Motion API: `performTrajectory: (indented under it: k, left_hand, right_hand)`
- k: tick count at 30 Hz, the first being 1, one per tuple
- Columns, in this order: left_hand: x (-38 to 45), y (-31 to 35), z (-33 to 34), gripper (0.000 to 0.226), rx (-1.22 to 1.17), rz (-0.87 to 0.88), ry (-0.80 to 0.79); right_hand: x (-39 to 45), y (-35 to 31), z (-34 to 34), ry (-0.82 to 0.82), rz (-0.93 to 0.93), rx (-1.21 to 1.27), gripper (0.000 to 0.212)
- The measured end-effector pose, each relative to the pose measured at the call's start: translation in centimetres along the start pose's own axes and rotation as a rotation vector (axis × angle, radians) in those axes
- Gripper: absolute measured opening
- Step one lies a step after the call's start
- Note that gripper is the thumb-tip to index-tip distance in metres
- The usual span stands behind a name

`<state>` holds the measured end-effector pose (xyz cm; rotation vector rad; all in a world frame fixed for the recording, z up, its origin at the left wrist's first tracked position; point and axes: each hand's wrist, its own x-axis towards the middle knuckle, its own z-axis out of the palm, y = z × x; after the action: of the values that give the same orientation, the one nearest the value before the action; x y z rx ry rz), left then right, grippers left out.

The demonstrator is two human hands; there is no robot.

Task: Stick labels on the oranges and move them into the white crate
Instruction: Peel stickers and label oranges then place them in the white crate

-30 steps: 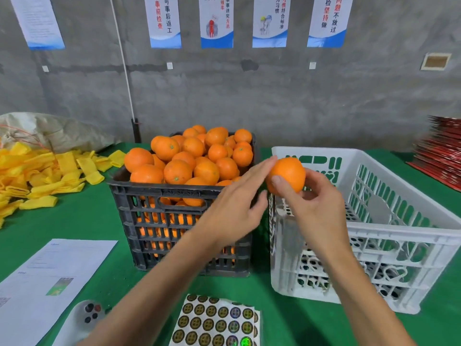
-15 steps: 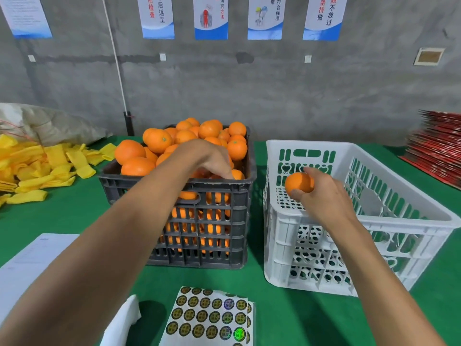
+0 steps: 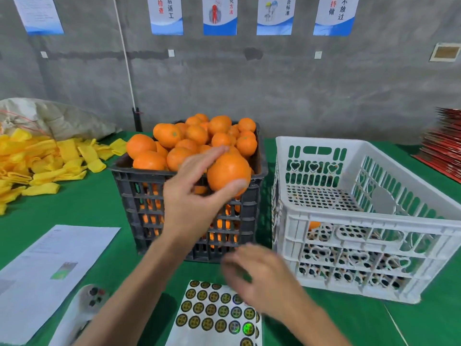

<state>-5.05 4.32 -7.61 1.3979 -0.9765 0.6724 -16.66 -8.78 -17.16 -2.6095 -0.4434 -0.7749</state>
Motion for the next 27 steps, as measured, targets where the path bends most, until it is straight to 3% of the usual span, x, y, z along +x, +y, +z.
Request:
performTrajectory:
  k: [2,5,7,9,14,18,22,27]
  left_hand:
    - [-2.7,-0.5,0.0,0.058,0.048,0.034,0.011]
    - [-6.6,-1.9,0.0,0.059,0.087,0.01,-0.021]
    - [-9.3,-3.2,0.1,0.059,0.064,-0.051,-0.063]
    - [-12.0,-4.4,0.3,0.057,-0.002,-0.195,-0.087]
    - [-15.4,-6.7,0.8,0.051,-0.102,-0.629,0.058]
    - [-16.1,-7.3,1.1,0.049,-0.069,-0.69,0.071]
    - [-16.5,-7.3,1.4,0.047,-0.082,-0.729,0.094]
    - [-16.4,-7.5,1.2,0.049,-0.1,-0.775,0.161]
  right_hand:
    - [-1.7,0.4,3.0,-0.347,0.313,0.075,0.051]
    - [-2.8,1.6,5.6,-0.52,0.448,0.1,0.073]
    - [-2.7,1.9,6.4,-0.491,0.466,0.087,0.076]
    - [-2.3,2.2,7.0,-0.456,0.478,0.081,0.063]
    - [-1.2,2.5,7.7,-0.367,0.573,0.245,0.031]
    - [-0.6,3.0,8.0,-0.387,0.696,0.369,0.027]
    - [-0.5,3.3,8.2,-0.36,0.743,0.531,0.04]
    - [0.0,3.5,8.4,-0.377,0.787,0.517,0.025]
